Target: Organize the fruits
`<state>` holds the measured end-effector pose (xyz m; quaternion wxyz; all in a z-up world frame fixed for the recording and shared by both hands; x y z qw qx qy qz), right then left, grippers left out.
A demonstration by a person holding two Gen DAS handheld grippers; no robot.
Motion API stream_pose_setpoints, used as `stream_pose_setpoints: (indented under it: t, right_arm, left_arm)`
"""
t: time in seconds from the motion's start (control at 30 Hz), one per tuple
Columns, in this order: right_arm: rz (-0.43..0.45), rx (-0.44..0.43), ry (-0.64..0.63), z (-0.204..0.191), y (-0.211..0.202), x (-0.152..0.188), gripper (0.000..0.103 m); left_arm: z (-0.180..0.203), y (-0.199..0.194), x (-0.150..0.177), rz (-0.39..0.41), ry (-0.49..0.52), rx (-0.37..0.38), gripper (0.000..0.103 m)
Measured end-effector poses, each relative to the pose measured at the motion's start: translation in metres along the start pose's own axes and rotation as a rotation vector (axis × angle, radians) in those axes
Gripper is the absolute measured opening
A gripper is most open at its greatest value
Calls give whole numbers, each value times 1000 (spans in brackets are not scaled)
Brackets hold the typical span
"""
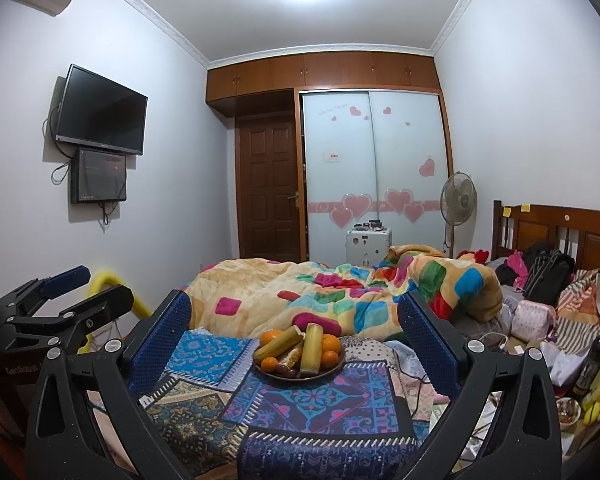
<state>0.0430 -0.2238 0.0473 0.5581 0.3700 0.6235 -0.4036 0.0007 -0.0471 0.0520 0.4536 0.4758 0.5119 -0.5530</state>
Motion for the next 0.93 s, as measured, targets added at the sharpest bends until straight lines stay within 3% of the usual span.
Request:
stream_pose_setpoints:
  t: [0.93]
  right_arm:
    - [-8, -2, -4, -5, 2, 2, 103]
  left_arm:
    - [-2, 1, 6, -23, -20, 8, 103]
Point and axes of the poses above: each gripper's, at about its wrist camera, not at the fingertips, and y roughly the way its jaws point, z to its right, x to its underside, the point moved 4 cm from there along y, roughly the way its jaws point
